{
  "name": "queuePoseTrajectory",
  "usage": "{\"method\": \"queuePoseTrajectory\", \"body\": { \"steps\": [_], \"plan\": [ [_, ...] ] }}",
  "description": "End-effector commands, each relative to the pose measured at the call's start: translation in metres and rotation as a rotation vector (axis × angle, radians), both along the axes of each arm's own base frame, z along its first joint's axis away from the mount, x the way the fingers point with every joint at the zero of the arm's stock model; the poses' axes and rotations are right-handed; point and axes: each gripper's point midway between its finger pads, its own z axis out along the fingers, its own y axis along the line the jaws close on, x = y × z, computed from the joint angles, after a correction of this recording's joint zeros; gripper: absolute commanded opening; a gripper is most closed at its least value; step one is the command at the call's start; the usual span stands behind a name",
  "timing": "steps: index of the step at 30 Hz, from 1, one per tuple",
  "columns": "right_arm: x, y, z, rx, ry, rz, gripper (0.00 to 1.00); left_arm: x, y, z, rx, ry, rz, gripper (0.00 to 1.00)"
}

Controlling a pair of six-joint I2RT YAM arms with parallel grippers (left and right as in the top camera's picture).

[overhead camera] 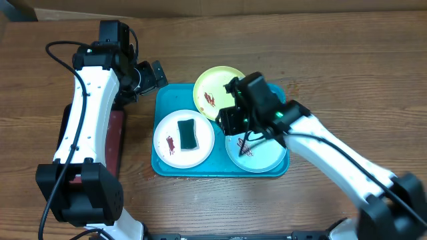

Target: Clean dirty plates on tray and stack at the side

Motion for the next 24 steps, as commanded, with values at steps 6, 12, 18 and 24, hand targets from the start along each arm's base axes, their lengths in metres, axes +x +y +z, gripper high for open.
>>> {"method": "queuePoseTrajectory", "body": {
  "steps": [6,12,18,24],
  "plan": [
    [0.023,0.021,0.008,-0.055,-0.003,0.047,0.95,0.002,-0.004,0.010,-0.008,-0.027,-0.002,1.00],
    [0.020,0.036,-0.010,-0.033,-0.028,0.058,0.60,-0.006,-0.004,0.008,-0.005,0.006,-0.003,1.00],
    [0.011,0.028,-0.042,-0.073,0.028,0.042,0.59,-0.007,-0.003,0.007,-0.003,0.009,-0.001,1.00],
    [0.008,0.027,-0.077,-0.114,0.081,0.062,0.57,-0.002,-0.004,0.009,-0.007,-0.009,-0.002,1.00]
  ]
}}
